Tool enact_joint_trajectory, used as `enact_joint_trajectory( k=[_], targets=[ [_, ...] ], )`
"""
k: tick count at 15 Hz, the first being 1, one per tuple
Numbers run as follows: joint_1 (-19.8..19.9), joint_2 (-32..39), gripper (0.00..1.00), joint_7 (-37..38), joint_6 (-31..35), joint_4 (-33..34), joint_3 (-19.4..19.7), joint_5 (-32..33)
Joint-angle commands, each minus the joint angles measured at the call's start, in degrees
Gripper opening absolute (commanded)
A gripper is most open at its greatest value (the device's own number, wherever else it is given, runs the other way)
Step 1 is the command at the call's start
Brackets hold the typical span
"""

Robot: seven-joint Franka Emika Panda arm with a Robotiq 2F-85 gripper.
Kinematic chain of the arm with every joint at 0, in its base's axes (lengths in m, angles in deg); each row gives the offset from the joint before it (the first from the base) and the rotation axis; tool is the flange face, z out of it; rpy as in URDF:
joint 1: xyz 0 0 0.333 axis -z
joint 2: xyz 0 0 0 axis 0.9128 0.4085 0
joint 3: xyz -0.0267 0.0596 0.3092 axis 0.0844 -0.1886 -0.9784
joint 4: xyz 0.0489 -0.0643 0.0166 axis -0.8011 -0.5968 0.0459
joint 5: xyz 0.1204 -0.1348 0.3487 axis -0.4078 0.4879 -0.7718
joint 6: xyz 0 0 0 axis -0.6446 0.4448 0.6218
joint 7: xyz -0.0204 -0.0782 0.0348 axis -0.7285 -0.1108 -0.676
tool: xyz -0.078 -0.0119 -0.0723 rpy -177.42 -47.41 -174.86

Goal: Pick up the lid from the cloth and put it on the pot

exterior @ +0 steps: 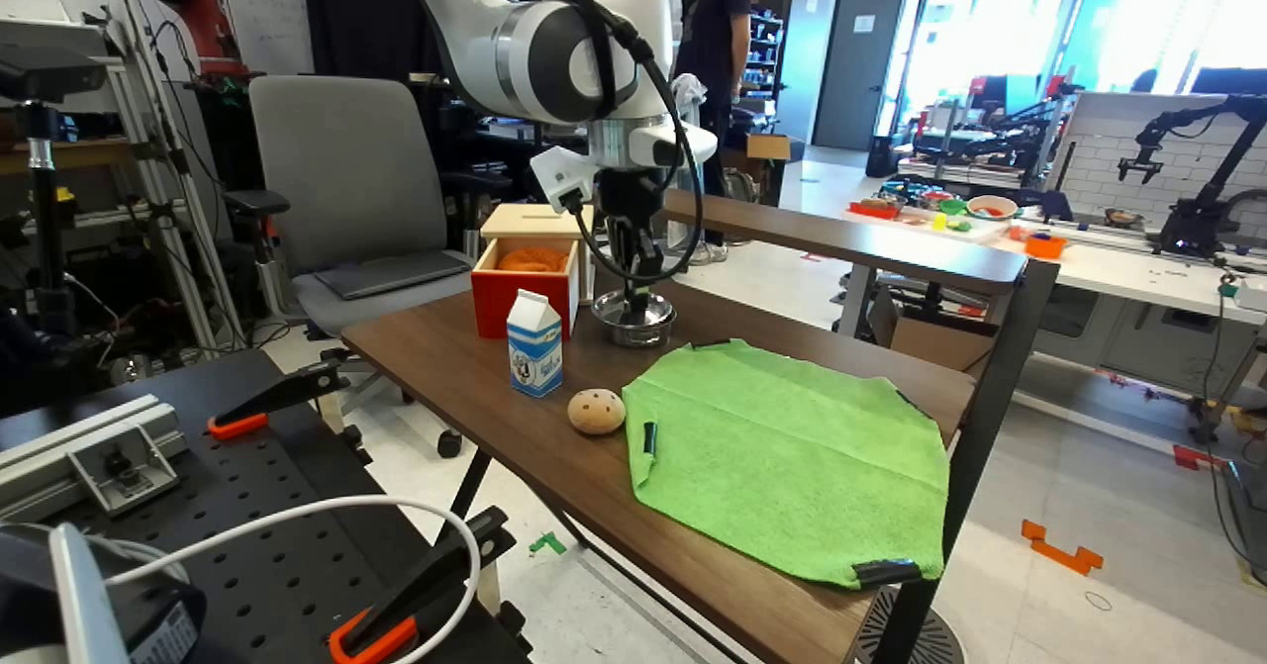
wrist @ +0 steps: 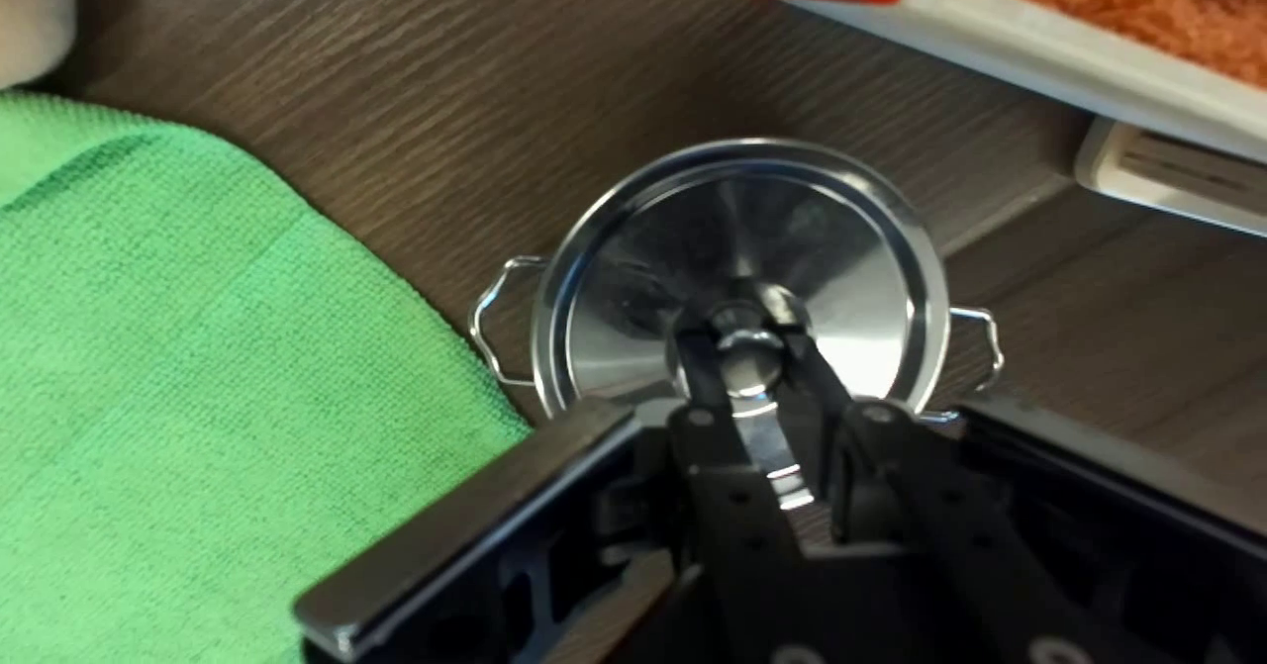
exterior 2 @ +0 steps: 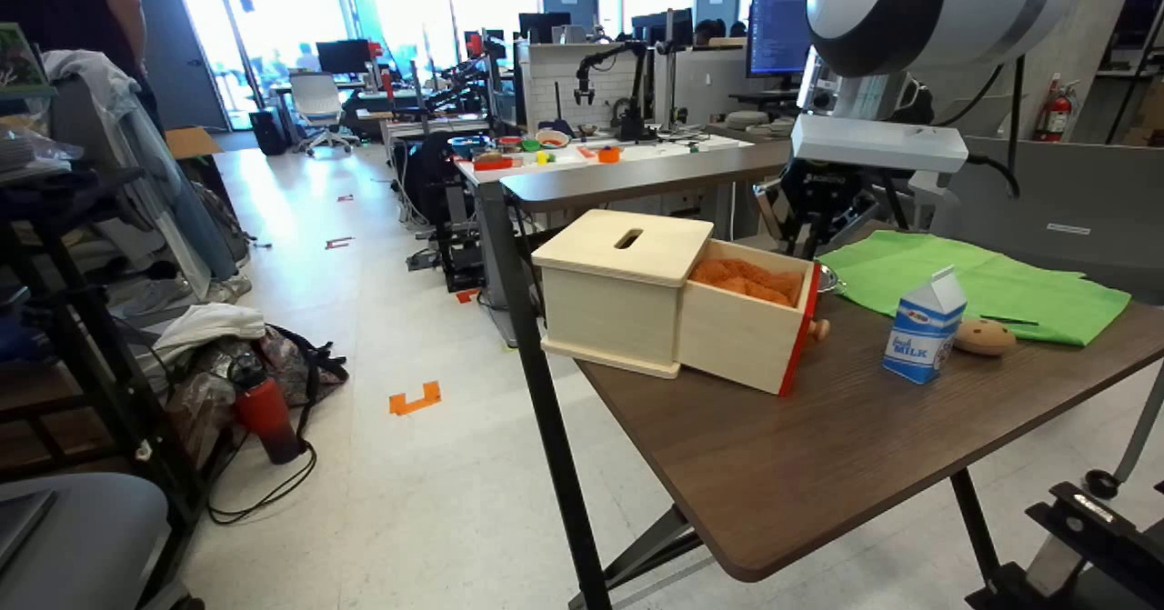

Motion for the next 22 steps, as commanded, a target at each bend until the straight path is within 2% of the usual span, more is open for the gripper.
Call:
enact_joint_trajectory(
  k=[1,11,22],
  targets=[
    [-0.99,1.57,0.05,2.02,0.13,2.61,0.99,1.14],
    [-1.26,4.57,0.05,3.5,-0.42,6.09,1.18,0.95],
    [-2.09,4.45,0.05,3.66,0.04,5.31,1.42,1.19]
  ],
)
